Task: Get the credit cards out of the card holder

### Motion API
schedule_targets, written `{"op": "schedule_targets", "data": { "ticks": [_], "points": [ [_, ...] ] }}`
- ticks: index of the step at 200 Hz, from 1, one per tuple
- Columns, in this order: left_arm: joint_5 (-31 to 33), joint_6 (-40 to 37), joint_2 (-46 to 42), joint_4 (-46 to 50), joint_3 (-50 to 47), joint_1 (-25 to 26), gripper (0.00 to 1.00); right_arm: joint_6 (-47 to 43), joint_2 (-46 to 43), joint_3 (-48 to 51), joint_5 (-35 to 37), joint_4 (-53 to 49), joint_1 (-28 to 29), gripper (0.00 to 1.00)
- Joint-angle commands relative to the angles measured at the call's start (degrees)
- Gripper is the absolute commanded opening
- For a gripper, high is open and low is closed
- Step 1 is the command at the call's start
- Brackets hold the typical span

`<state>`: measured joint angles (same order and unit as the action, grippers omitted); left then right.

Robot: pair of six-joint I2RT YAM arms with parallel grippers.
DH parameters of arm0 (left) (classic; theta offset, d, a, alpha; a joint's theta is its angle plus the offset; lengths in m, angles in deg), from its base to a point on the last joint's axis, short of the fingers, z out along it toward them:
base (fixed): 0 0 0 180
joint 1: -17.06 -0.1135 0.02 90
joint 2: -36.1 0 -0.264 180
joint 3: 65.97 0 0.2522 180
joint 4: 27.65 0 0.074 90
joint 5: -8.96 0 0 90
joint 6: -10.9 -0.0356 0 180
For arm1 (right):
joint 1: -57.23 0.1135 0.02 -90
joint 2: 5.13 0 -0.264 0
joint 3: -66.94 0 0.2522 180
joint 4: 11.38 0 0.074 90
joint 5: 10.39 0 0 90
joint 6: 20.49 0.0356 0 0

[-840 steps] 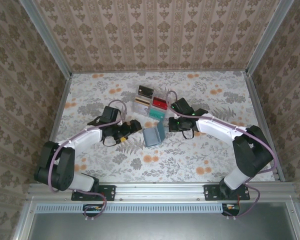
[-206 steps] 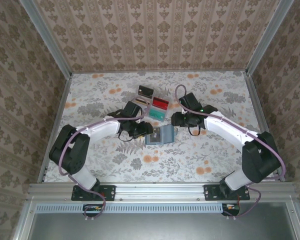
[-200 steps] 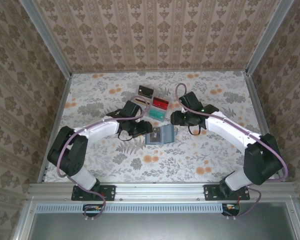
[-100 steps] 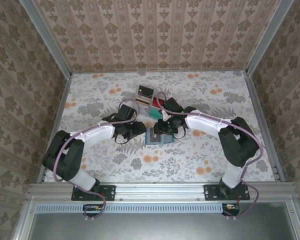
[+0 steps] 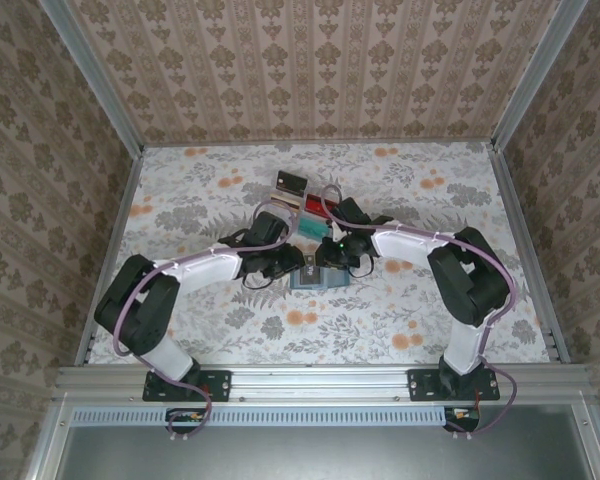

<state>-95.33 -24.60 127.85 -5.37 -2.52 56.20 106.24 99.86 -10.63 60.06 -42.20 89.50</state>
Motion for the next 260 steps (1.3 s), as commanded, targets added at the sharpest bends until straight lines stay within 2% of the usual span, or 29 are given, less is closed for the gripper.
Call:
{"op": "schedule_targets", "data": {
  "ticks": [1,34,73,133,175,207,260],
  "points": [
    [0.7,0.7,1.6,-0.7,2.0,0.0,0.3,1.4,0.8,1.0,-0.5,2.6,-0.3,0.27],
    [-0.5,0.9,3.9,-2.2,1.8,0.2,0.27,1.6,1.5,1.3,-2.3,2.8,-0.5,0.23],
    [1.1,0.6,6.3,-2.3,1.5,0.2,0.26,1.2,2.0,1.6,-2.5,2.6,-1.4,0.22],
    [2.2,1.1,10.4,-0.2,1.2,0.3,0.24,1.7,1.6,7.4,-6.0,11.7,-2.8,0.21],
    [2.6,2.2,10.5,0.1,0.0,0.4,0.24,3.9,2.1,10.6,-12.9,19.6,-4.8,0.21],
    [2.7,3.1,11.1,0.5,0.0,0.8,0.24,4.3,2.6,11.1,-14.8,21.9,-5.8,0.19],
    [2.7,3.3,12.2,2.2,1.2,1.5,0.24,4.8,1.3,13.6,-15.7,24.9,-7.0,0.2]
  ]
}}
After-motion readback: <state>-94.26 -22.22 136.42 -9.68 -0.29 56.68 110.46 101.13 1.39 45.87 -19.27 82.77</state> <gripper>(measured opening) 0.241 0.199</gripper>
